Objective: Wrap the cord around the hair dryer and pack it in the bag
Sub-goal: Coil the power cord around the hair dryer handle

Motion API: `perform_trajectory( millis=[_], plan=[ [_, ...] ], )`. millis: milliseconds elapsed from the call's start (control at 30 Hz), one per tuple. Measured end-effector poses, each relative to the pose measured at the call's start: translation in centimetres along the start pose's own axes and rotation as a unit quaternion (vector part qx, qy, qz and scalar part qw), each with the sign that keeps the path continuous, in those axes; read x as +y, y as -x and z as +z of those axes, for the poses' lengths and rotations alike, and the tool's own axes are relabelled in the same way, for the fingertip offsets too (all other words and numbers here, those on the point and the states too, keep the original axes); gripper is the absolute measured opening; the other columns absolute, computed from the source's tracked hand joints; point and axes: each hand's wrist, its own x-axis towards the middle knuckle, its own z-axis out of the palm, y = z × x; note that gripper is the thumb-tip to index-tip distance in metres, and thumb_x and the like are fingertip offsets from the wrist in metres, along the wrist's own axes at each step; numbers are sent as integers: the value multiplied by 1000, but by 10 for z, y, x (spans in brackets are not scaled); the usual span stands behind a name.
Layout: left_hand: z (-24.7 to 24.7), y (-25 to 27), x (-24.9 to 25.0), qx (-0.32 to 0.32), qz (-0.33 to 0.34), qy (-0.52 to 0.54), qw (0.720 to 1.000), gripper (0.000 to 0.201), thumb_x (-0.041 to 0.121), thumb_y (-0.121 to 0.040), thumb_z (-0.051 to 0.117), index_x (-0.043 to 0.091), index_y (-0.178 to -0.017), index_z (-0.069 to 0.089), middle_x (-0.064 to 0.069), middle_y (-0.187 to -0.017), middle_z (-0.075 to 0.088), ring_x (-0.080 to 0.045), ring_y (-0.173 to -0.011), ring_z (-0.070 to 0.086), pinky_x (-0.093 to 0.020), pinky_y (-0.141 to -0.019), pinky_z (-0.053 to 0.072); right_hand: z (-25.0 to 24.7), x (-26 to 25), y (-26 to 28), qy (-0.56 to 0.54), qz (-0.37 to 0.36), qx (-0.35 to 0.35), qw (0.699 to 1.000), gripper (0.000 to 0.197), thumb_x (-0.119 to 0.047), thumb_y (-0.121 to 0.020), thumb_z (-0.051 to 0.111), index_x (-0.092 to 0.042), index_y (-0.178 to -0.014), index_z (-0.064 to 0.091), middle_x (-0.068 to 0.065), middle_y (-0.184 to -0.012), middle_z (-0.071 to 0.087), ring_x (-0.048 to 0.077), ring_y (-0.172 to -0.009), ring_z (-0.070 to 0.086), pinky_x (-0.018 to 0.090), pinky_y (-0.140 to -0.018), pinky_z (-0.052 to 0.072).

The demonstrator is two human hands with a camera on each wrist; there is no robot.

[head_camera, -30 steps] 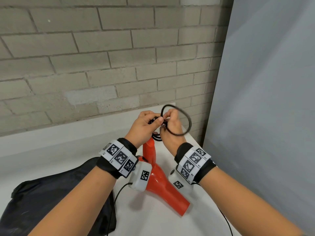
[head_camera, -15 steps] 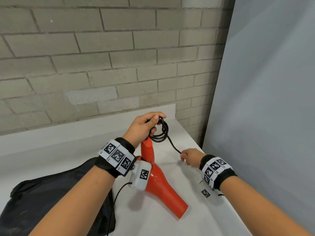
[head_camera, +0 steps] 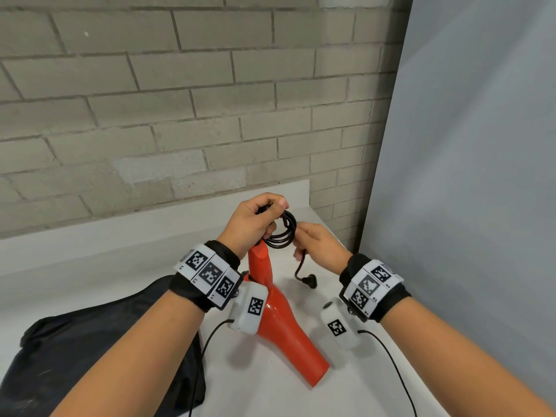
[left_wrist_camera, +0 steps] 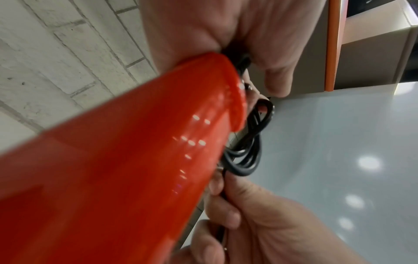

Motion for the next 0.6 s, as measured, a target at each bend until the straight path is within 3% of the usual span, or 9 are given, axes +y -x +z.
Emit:
perform_trajectory(
  millis=[67, 167, 333, 433, 533, 600],
  plan=[
    [-1, 0, -1, 1, -9, -3, 1000, 16, 14, -89, 52, 17, -76, 62, 13, -51, 51, -5, -40, 37, -18, -43, 30, -6, -5, -2, 35, 1, 57, 998, 36, -9, -97, 35, -20, -67, 50, -2, -62, 39, 10, -48, 43, 30, -57, 44],
    [-2, 0, -1, -16, -30, -17, 999, 11, 12, -88, 55, 18, -84, 64, 13, -53, 49, -4, -42, 36, -17, -45, 30, -20, -23, -5, 87, -27, 136, 986, 31, -9, -95, 40, -19, -69, 53, -5, -63, 43, 8, -54, 38, 20, -54, 35],
    [-2, -1, -1, -18, -44, -45, 998, 18, 7, -86, 56, 21, -93, 65, 12, -48, 43, -6, -43, 35, -16, -47, 32, -33, -49, -5, 148, -79, 205, 964, 24, -10, -93, 45, -1, -84, 65, -4, -67, 52, 0, -64, 45, 2, -57, 33],
    [-2, 0, 1, -21, -48, -80, 995, 20, 8, -85, 58, 21, -98, 65, 13, -47, 47, -6, -45, 38, -12, -49, 37, -32, -60, 0, 173, -103, 212, 956, 25, -14, -93, 46, -2, -84, 65, -10, -60, 47, 1, -60, 43, 7, -57, 33],
    [-3, 1, 3, -28, -45, -104, 993, 21, 9, -85, 59, 15, -104, 65, 3, -59, 48, -7, -46, 39, -14, -51, 38, -28, -69, 5, 187, -127, 206, 952, 24, -15, -94, 46, -3, -84, 65, -12, -56, 44, 3, -56, 41, 11, -53, 32],
    [-3, 2, 3, -40, -42, -99, 993, 19, 9, -85, 58, 18, -100, 67, -4, -70, 54, -6, -45, 39, -14, -50, 37, -26, -74, 6, 192, -139, 198, 951, 23, -15, -93, 47, -4, -84, 65, -12, -55, 44, 2, -53, 41, 9, -51, 34]
  ],
)
